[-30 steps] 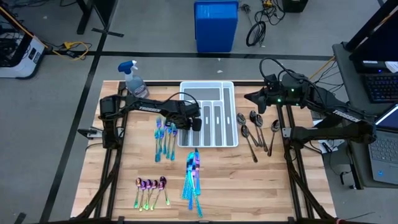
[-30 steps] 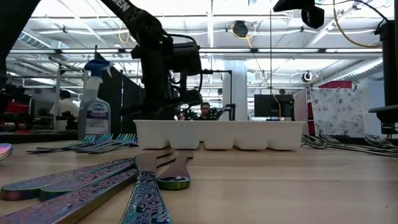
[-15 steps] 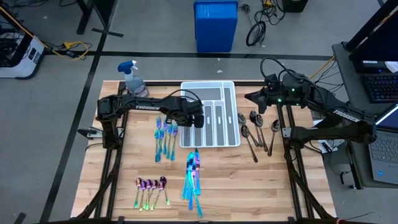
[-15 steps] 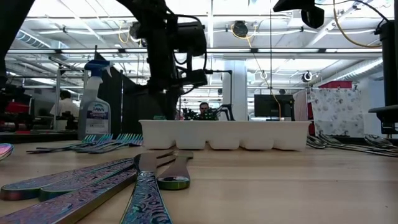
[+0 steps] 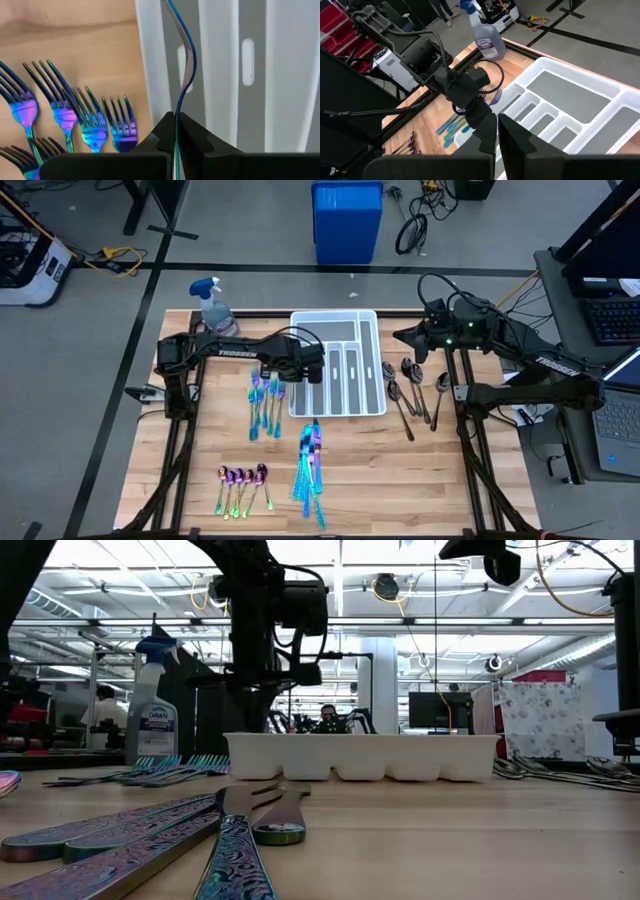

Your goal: Sort silverware

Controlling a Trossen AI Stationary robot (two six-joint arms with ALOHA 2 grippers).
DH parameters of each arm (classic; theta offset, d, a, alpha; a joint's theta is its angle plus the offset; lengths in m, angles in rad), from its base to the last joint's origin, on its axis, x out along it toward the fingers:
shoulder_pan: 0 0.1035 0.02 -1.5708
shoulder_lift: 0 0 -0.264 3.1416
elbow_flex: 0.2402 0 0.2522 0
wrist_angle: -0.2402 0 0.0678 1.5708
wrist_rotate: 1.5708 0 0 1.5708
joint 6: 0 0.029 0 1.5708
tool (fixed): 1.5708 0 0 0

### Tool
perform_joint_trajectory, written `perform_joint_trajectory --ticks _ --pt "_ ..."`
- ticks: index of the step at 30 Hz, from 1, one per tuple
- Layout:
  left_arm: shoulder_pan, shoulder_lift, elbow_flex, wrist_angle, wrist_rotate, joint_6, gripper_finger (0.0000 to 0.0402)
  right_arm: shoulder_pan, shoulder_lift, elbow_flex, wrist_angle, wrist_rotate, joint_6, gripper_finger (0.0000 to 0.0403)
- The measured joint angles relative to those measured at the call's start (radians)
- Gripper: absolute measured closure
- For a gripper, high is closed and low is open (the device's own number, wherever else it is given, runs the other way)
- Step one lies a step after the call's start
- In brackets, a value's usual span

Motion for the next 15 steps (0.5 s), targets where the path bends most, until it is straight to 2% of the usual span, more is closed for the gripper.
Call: perform_joint_trajectory --ticks 6,15 --pt "0.000 0.000 0.000 0.022 -0.037 0.019 0.0389 0.000 0.000 0.000 0.000 0.000 0.000 0.0403" --pt "0.002 0.023 0.000 0.047 -0.050 0.029 0.0299 0.000 0.006 0.000 0.000 0.000 0.000 0.0403"
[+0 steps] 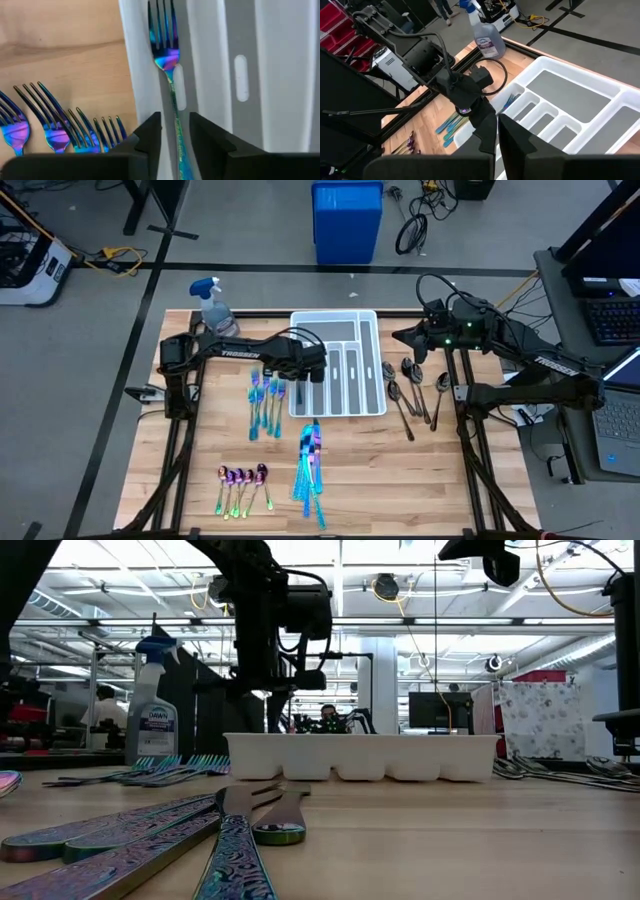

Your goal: Sort silverware

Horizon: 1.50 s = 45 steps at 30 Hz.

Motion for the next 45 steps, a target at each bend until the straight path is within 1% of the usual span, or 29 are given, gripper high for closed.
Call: perform_joint_trajectory --ticks 3,5,7,9,12,15,18,20,22,25,30,32,34,36,38,41,45 --pt "0.000 0.000 0.000 0.001 0.000 -0.001 0.0283 0.000 0.000 0.000 0.000 0.000 0.000 0.0403" --pt "0.002 -0.001 0.000 0.001 0.002 -0.002 0.0280 0.000 0.000 0.000 0.000 0.000 0.000 0.0403" --pt "0.008 -0.020 0.001 -0.023 0.026 -0.002 0.0280 0.000 0.000 0.000 -0.001 0.000 0.000 0.0403" --pt "0.010 -0.037 0.018 -0.105 0.051 -0.001 0.0279 0.000 0.000 0.000 -0.003 0.000 -0.002 0.0403" --pt "0.001 -0.077 0.049 -0.323 0.064 -0.016 0.0279 0.000 0.000 0.000 -0.024 0.000 -0.003 0.0403" --pt "-0.023 -0.128 0.049 -0.558 0.035 -0.117 0.0279 0.001 0.000 0.000 -0.061 0.000 -0.003 0.0403" --pt "-0.034 -0.182 0.009 -0.574 0.018 -0.137 0.0279 0.000 0.001 0.000 -0.095 0.034 0.008 0.0403" --pt "-0.043 -0.208 -0.028 -0.546 0.050 -0.102 0.0279 0.000 0.003 0.000 -0.106 0.052 0.006 0.0403" --pt "-0.060 -0.230 -0.072 -0.522 0.107 -0.085 0.0279 -0.001 0.009 0.000 -0.114 0.053 0.000 0.0403" --pt "-0.089 -0.280 -0.162 -0.381 0.182 -0.091 0.0279 -0.008 0.020 0.000 -0.122 0.052 0.007 0.0403" --pt "-0.124 -0.351 -0.306 -0.227 0.195 -0.210 0.0279 -0.020 0.032 -0.001 -0.147 0.043 0.024 0.0403" --pt "-0.130 -0.382 -0.360 -0.166 0.224 -0.232 0.0279 -0.024 0.036 -0.001 -0.143 0.042 0.045 0.0403" --pt "-0.139 -0.391 -0.404 -0.189 0.238 -0.267 0.0279 -0.026 0.039 -0.001 -0.145 0.044 0.060 0.0401" --pt "-0.146 -0.402 -0.446 -0.156 0.237 -0.302 0.0277 -0.026 0.041 0.000 -0.143 0.044 0.064 0.0396" --pt "-0.148 -0.408 -0.493 -0.121 0.240 -0.308 0.0270 -0.026 0.047 0.000 -0.142 0.045 0.078 0.0390" --pt "-0.148 -0.409 -0.541 0.010 0.260 -0.306 0.0254 -0.027 0.054 -0.001 -0.135 0.050 0.105 0.0379" --pt "-0.148 -0.407 -0.580 0.121 0.266 -0.325 0.0232 -0.028 0.067 0.000 -0.119 0.052 0.135 0.0363"
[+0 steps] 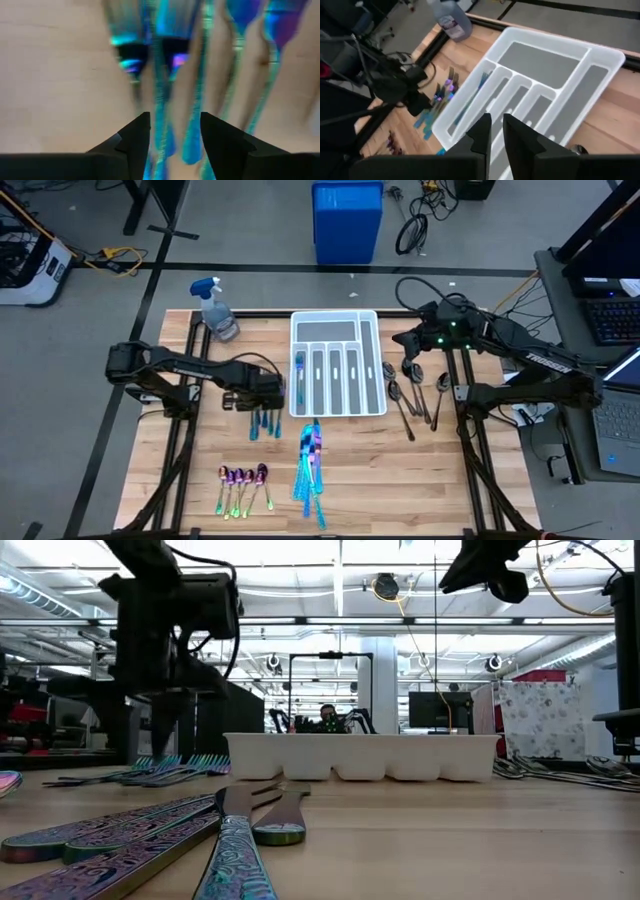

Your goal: Sort silverware

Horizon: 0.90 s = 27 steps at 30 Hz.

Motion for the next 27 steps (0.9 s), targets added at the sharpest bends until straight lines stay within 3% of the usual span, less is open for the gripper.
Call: perform_joint_trajectory --ticks 15,21,27 --pt "0.000 0.007 -0.106 0.069 -0.023 -0.046 0.0218 -0.003 0.050 0.000 0.025 0.000 -0.001 0.0341" --pt "0.006 0.006 -0.129 0.073 -0.056 -0.039 0.0256 -0.003 0.057 0.000 0.051 0.000 -0.024 0.0341" --pt "0.006 0.011 -0.130 0.078 -0.137 0.020 0.0331 -0.003 0.057 0.000 0.068 -0.001 -0.030 0.0341"
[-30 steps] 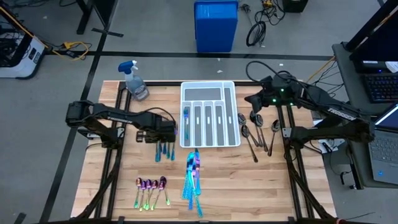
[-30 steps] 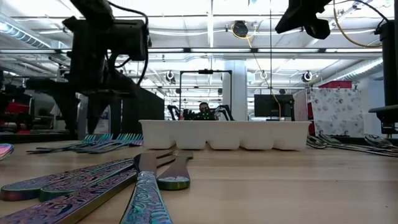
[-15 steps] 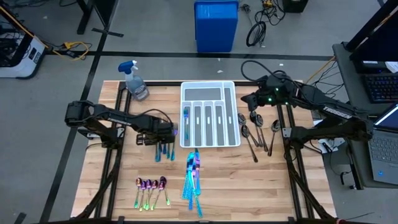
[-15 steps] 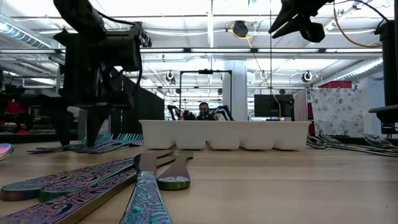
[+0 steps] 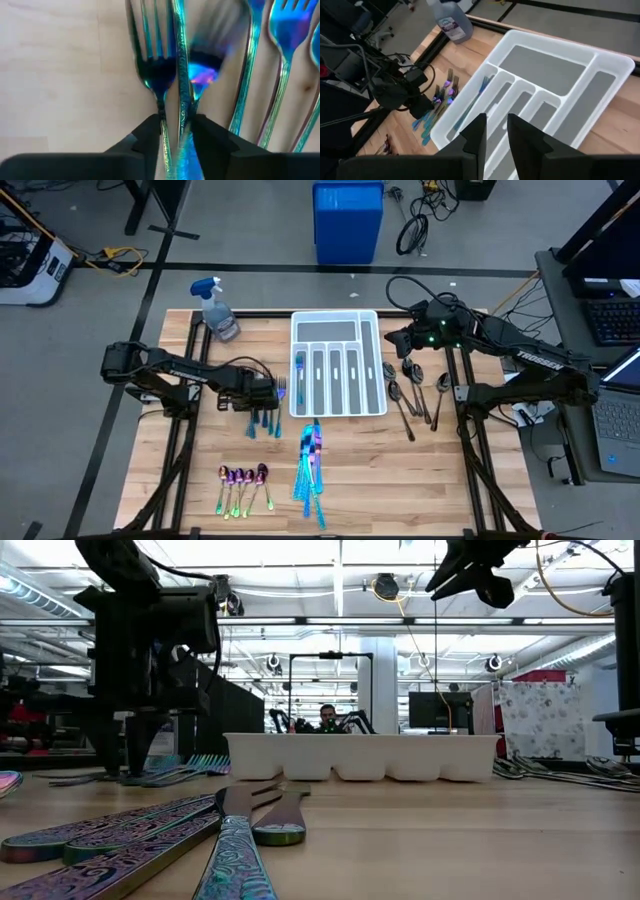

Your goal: Sort silverware

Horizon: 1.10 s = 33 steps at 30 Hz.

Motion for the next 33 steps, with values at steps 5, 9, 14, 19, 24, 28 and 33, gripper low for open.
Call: perform_joint_trajectory --ticks 5,9,14,19,24,28,33 --pt "0.004 0.003 0.013 -0.018 -0.050 0.025 0.0395 0.000 0.000 0.000 -0.001 0.000 0.001 0.0341" --pt "0.004 0.004 0.028 -0.034 -0.043 0.025 0.0397 0.000 0.000 0.000 -0.001 -0.001 0.003 0.0341" --pt "0.005 0.008 0.081 -0.119 -0.031 0.045 0.0398 0.000 0.000 0.000 -0.001 -0.001 0.003 0.0341" --pt "0.005 0.008 0.134 -0.138 -0.012 0.051 0.0399 0.000 0.000 0.000 -0.001 0.000 0.003 0.0341" --pt "0.004 0.006 0.213 -0.164 -0.007 0.073 0.0399 0.000 0.000 0.000 -0.001 0.000 0.003 0.0341" --pt "0.004 0.006 0.282 -0.195 -0.009 0.093 0.0399 0.000 0.000 0.000 0.005 0.000 -0.005 0.0341" --pt "0.007 0.004 0.372 -0.230 -0.045 0.125 0.0399 0.000 0.000 0.000 0.005 0.000 -0.015 0.0341"
